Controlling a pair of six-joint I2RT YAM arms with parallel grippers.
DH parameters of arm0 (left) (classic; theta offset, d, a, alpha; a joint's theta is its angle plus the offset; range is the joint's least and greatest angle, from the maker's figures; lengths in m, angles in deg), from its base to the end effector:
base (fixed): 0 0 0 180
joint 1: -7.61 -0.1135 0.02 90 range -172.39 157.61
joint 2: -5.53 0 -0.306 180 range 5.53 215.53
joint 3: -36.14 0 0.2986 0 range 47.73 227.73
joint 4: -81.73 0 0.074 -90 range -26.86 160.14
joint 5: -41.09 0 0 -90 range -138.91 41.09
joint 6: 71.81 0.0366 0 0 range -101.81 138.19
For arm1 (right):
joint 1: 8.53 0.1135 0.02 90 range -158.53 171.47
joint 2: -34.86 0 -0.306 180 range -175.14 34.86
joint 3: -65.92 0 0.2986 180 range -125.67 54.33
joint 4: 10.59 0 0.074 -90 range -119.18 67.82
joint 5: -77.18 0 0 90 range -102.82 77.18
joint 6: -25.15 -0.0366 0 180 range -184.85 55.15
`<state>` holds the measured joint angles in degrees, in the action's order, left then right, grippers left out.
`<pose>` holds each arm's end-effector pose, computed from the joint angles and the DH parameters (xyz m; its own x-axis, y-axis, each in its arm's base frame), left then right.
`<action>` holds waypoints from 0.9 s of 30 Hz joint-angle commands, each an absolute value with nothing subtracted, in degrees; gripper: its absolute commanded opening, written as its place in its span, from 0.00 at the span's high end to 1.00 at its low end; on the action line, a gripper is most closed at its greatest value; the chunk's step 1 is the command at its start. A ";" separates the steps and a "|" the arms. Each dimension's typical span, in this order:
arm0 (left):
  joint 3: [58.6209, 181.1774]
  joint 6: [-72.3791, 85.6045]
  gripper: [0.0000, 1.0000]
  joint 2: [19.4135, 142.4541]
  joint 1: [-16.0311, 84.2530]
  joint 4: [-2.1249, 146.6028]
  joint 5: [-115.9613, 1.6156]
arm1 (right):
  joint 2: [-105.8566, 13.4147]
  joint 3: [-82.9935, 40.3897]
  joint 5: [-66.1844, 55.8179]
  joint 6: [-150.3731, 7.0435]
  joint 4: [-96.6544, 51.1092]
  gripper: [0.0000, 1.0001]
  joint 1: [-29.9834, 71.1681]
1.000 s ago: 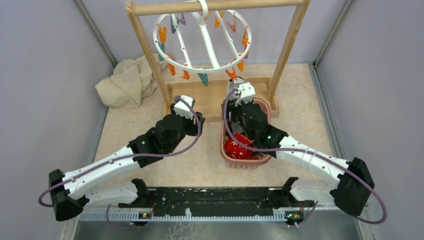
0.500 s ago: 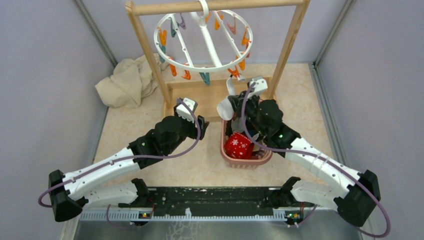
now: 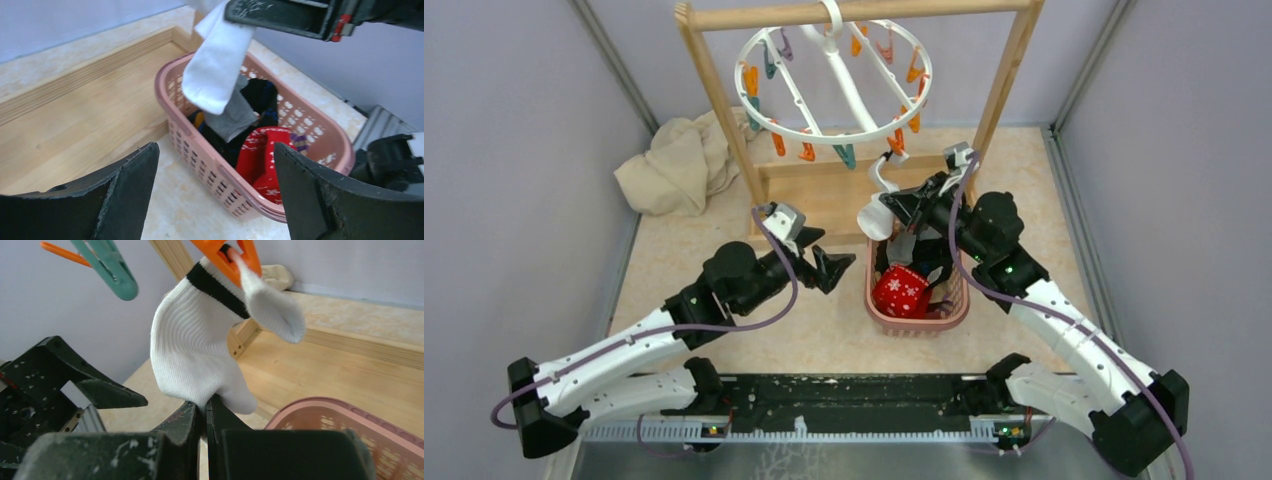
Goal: Remove the socks clipped to the hanger
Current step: Remove the sock from the hanger.
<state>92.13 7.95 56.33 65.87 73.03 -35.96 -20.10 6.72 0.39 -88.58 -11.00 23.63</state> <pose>0.1298 -0.1942 0.3709 -0.1581 -0.0737 -0.9847 0.6941 0.7010 -0.1639 0.2084 0.1409 0.3934 -0.2345 0.3154 -0.9196 -0.6738 0.6291 0.3876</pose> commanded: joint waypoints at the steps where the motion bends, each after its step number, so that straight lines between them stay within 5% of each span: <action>1: 90.20 7.10 0.09 54.46 63.50 79.22 -47.04 | -18.82 6.71 11.00 -94.27 -5.15 1.00 21.51; 13: 81.67 -0.09 0.02 50.86 49.81 89.68 -66.81 | -20.02 9.33 26.03 -107.56 5.19 1.00 15.22; 27: 82.29 -5.43 0.01 61.48 48.57 106.34 -77.07 | -21.04 10.04 30.31 -110.72 8.32 1.00 14.84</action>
